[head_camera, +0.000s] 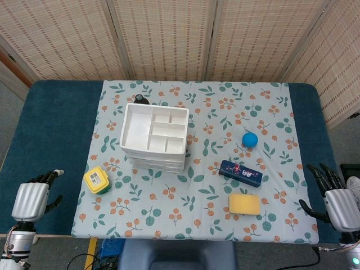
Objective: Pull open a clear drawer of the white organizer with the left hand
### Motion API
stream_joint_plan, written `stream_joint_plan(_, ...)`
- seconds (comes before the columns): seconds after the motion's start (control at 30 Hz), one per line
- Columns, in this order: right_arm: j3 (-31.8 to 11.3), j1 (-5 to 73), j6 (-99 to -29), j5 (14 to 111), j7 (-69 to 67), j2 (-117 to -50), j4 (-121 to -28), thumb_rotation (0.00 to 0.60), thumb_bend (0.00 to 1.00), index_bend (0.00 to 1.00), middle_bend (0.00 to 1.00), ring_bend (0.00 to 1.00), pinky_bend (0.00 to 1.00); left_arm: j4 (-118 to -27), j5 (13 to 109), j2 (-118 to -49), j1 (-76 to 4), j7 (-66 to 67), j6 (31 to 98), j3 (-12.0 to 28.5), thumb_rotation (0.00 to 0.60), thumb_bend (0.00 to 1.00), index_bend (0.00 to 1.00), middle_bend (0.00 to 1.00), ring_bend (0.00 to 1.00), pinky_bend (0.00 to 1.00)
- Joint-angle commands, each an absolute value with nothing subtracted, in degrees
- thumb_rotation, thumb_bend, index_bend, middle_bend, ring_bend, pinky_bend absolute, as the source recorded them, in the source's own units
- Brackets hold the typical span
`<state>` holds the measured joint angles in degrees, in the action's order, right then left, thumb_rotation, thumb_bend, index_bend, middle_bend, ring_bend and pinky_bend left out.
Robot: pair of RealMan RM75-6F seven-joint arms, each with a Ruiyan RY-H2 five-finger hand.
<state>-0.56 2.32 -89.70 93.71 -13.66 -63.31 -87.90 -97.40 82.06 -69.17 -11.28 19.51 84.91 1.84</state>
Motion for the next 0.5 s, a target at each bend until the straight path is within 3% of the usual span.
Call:
stream_joint_plan(0.03,-0.58,2.32,-89.8,93.77,-13.48,-63.18,-88.01,0.6,0.29,0.0,0.13,0.01,0.07,-97.18,82.19,-69.44,-11.34,19.67,84.74,2.01,0.6,0.21,0.27,0.37,0.42,0.56)
stream_joint_plan(0.3,-0.97,2.12,-90.94,93.91,-12.99,-62.84,-88.48,0.6,0.29,0.0,0.13,0.01,0.07,-98.24,81.18,-69.7,-11.98,14.44,82.53,3.22,0.6,0.21,0.27,0.37,0.42,0.56)
stream_joint_plan(0.5,-1.63,1.91,-92.43,94.24,-11.57,-61.93,-89.74,0.6,0.29,0.0,0.13,0.01,0.07,-101.19,82.0,-69.28,-14.49,4.02,77.23,3.82,0.6,0.21,0.29,0.4,0.46,0.74)
